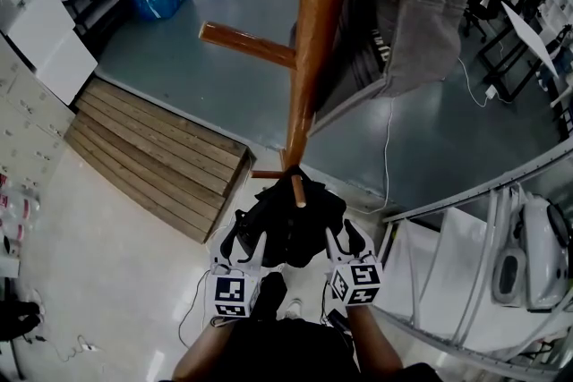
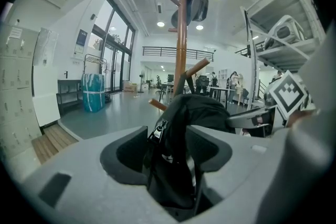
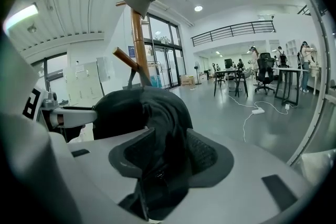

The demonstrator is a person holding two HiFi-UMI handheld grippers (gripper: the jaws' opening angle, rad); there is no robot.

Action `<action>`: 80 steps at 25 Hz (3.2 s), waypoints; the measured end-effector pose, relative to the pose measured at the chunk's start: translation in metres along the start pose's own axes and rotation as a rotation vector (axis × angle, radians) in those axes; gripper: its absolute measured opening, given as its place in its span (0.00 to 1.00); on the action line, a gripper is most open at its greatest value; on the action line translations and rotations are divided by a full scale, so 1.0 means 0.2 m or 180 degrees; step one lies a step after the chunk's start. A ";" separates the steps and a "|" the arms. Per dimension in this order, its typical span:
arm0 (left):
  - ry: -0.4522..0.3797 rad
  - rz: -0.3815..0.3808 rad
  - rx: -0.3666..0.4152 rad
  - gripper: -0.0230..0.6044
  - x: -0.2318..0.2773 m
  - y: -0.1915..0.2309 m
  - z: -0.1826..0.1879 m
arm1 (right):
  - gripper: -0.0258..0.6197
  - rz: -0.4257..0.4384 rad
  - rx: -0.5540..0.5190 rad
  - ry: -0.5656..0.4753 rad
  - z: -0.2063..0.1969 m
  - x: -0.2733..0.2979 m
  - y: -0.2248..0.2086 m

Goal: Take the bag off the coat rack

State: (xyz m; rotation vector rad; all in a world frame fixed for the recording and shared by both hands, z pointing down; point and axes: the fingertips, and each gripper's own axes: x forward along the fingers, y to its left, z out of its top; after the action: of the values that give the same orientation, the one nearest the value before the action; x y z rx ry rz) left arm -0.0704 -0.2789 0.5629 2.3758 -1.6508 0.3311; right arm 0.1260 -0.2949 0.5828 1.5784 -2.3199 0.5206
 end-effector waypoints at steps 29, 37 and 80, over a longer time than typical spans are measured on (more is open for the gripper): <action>0.0082 0.0054 -0.0186 0.29 0.12 0.07 -0.04 | 0.22 0.0143 -0.0054 0.0066 -0.03 0.09 -0.03; 0.0068 -0.0074 -0.0330 0.24 0.11 0.05 -0.02 | 0.19 0.0196 0.0041 0.0110 -0.02 0.09 -0.03; -0.0038 -0.0183 -0.0266 0.19 -0.04 -0.04 0.09 | 0.16 0.0222 0.0143 -0.0101 0.09 -0.07 0.02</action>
State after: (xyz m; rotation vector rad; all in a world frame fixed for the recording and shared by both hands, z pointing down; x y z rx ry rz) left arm -0.0649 -0.2756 0.5438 2.3625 -1.5662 0.2334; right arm 0.1270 -0.2897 0.5595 1.5408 -2.4103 0.5716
